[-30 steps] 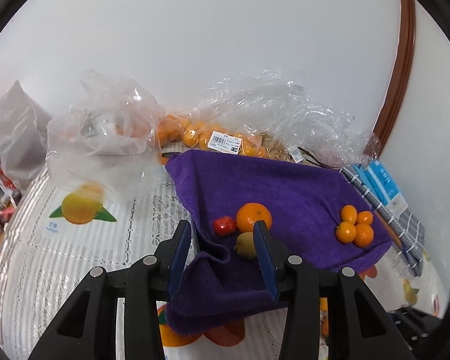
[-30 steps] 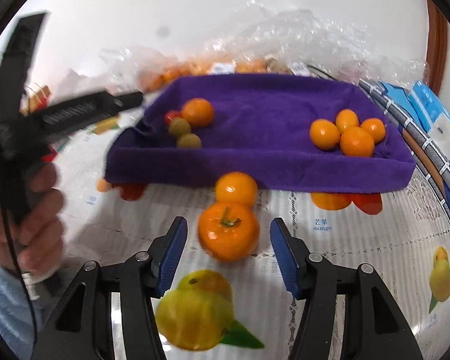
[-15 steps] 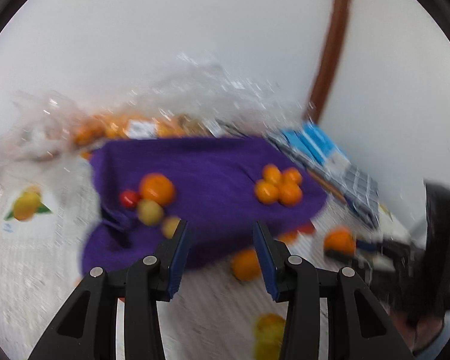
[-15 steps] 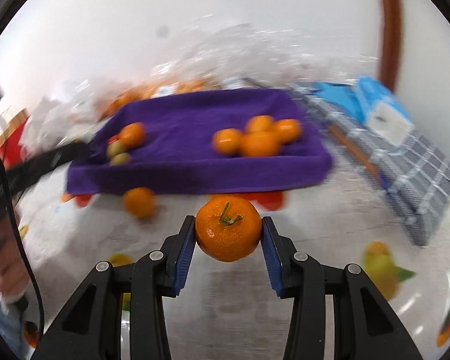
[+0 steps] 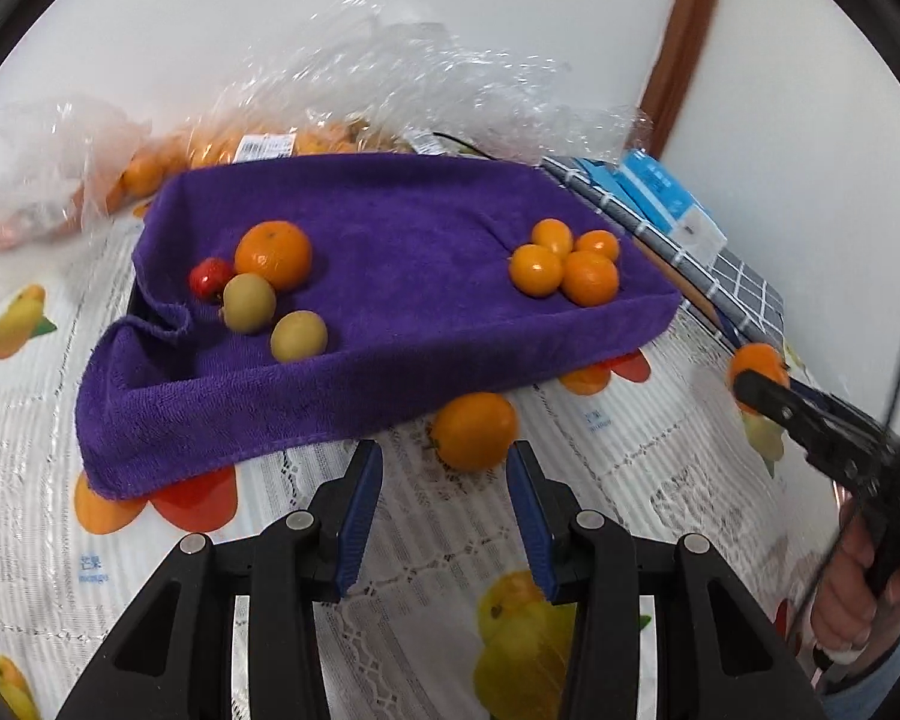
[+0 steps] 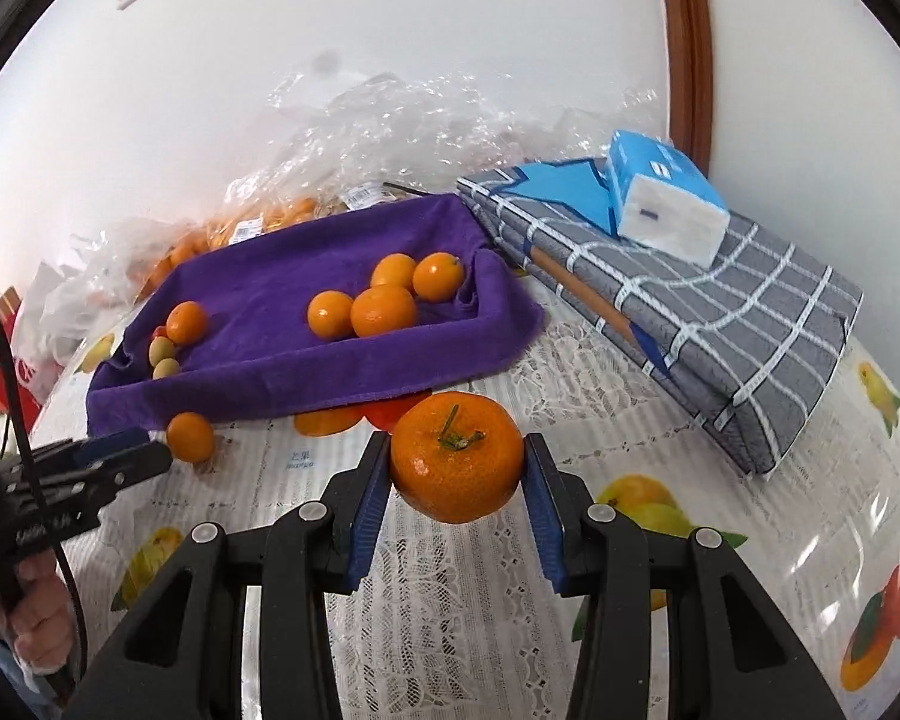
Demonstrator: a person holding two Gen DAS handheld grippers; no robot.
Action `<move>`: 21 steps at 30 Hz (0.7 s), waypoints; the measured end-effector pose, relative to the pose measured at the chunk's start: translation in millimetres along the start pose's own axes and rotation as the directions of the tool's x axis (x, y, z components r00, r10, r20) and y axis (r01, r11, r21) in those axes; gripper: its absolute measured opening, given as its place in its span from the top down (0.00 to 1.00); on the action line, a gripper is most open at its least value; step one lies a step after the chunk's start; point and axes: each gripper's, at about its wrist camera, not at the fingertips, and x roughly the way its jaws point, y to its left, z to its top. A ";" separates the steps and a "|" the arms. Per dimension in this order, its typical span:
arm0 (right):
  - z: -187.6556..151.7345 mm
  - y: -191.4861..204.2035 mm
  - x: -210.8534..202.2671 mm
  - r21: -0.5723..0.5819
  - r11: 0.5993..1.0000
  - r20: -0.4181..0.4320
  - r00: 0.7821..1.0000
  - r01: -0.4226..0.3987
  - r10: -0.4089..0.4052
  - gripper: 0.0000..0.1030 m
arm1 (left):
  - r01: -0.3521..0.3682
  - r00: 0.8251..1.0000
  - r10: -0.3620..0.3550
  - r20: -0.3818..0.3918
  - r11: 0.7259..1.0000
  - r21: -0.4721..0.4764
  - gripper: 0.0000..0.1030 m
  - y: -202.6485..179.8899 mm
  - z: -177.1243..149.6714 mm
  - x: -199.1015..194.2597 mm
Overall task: Organize fruits
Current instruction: 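Grasp the orange with a green stem using the right tool while the left withdraws, then grasp an orange with the left tool while the right carries the stemmed orange to the towel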
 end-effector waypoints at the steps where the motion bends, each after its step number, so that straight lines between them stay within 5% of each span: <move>1: 0.1 0.8 -0.4 -0.004 1.000 0.004 1.000 -0.005 0.005 0.58 | 0.002 1.000 -0.002 0.001 1.000 -0.008 0.60 -0.2 0.4 1.9; 5: -1.4 1.1 -5.0 -0.022 0.999 0.008 0.999 -0.046 0.047 0.58 | 0.037 0.999 -0.036 -0.037 0.999 0.009 0.61 -14.7 0.1 12.9; 12: -6.5 -4.3 -0.5 -0.005 0.995 -0.015 0.995 -0.095 0.095 0.58 | -0.071 0.997 0.071 -0.037 0.997 0.015 0.61 -34.7 5.2 30.0; 15: -6.4 -5.5 -0.3 0.000 0.994 -0.018 0.994 -0.107 0.107 0.58 | -0.094 0.995 0.094 -0.029 0.996 0.012 0.69 -34.9 7.7 31.8; 21: 10.4 -3.8 -0.9 -0.019 0.994 0.009 0.994 -0.111 0.111 0.58 | -0.017 1.000 0.017 0.007 0.999 -0.041 0.69 -24.9 10.3 14.2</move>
